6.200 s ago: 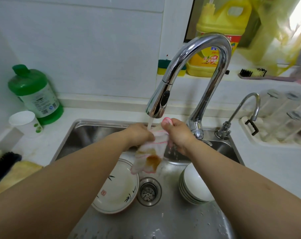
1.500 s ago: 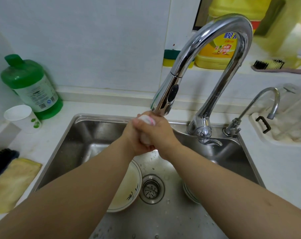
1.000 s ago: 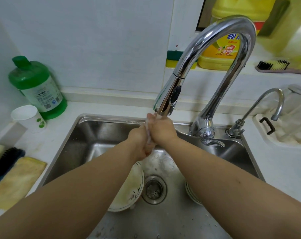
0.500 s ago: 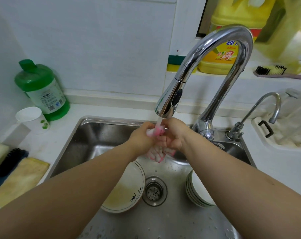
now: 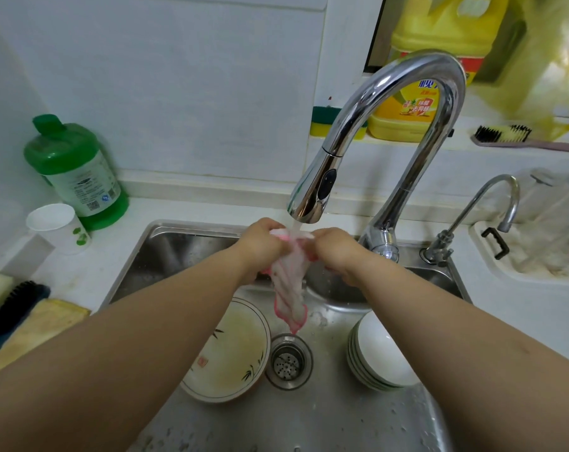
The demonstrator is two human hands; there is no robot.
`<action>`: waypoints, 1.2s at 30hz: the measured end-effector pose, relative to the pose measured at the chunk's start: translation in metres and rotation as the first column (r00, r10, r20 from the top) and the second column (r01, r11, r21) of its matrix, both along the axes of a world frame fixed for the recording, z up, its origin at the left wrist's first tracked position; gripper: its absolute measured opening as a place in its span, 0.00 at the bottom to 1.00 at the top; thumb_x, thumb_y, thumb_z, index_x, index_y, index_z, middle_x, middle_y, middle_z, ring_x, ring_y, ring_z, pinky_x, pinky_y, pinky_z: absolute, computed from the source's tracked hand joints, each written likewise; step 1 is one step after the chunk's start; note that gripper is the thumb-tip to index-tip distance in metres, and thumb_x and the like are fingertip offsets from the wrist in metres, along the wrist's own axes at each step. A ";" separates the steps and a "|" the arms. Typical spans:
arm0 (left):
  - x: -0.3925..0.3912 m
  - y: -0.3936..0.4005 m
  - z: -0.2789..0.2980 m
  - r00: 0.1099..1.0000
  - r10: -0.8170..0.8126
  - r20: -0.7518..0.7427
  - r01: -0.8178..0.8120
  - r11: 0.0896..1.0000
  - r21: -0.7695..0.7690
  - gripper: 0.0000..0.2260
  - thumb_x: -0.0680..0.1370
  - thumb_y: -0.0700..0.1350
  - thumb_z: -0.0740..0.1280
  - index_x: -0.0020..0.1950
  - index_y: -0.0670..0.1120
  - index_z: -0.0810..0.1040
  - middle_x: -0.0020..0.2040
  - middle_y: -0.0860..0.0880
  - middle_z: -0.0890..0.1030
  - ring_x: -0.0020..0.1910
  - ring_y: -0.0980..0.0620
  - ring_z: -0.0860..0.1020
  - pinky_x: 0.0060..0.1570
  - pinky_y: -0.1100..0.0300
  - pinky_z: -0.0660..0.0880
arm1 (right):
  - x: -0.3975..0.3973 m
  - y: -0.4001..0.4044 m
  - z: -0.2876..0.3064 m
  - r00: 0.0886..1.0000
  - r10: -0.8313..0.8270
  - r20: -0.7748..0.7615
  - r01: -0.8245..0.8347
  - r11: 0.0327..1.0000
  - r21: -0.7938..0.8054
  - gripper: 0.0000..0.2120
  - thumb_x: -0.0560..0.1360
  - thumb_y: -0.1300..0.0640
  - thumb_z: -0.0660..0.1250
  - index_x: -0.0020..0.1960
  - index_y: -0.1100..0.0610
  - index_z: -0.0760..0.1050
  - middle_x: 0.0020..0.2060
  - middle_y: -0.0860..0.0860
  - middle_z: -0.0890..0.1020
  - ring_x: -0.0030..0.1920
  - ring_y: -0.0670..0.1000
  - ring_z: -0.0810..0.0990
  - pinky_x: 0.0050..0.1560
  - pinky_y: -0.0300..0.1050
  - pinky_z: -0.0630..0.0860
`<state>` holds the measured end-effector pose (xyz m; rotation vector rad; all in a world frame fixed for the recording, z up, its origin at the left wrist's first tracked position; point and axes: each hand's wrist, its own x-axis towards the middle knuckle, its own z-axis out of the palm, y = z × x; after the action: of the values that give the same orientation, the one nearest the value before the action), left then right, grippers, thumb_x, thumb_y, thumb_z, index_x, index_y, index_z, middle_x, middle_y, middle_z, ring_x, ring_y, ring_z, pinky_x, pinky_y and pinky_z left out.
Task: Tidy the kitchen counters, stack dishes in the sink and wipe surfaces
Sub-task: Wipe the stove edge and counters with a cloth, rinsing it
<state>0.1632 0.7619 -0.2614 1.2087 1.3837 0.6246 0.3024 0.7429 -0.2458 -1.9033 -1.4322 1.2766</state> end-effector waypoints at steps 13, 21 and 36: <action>-0.049 0.008 -0.012 0.978 0.193 -0.084 -0.195 0.981 -0.015 0.04 0.76 0.40 0.66 0.41 0.46 0.75 0.42 0.43 0.78 0.42 0.45 0.76 0.46 0.53 0.74 | 0.021 0.006 -0.013 0.889 0.090 0.448 -0.152 0.983 0.104 0.24 0.78 0.42 0.60 0.36 0.61 0.74 0.32 0.54 0.76 0.38 0.56 0.75 0.38 0.45 0.70; -0.004 -0.007 0.018 0.997 0.038 0.072 -0.031 0.995 -0.097 0.04 0.75 0.43 0.64 0.43 0.44 0.78 0.43 0.41 0.80 0.42 0.45 0.78 0.47 0.53 0.76 | -0.006 -0.004 -0.017 0.912 0.028 -0.410 -0.021 1.000 0.021 0.17 0.67 0.66 0.71 0.53 0.56 0.71 0.44 0.58 0.83 0.45 0.57 0.84 0.47 0.59 0.81; -0.008 -0.016 -0.033 0.942 0.207 0.266 -0.081 0.905 -0.417 0.27 0.76 0.67 0.53 0.42 0.49 0.82 0.38 0.48 0.81 0.39 0.48 0.78 0.45 0.52 0.74 | -0.028 0.005 -0.001 0.488 -0.344 -0.802 0.343 0.921 -0.186 0.04 0.81 0.59 0.60 0.52 0.58 0.73 0.34 0.55 0.80 0.32 0.54 0.81 0.37 0.50 0.80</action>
<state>0.1556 0.7455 -0.2940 0.6524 1.2656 0.5679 0.2741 0.7481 -0.2467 -1.1549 -0.4983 1.6164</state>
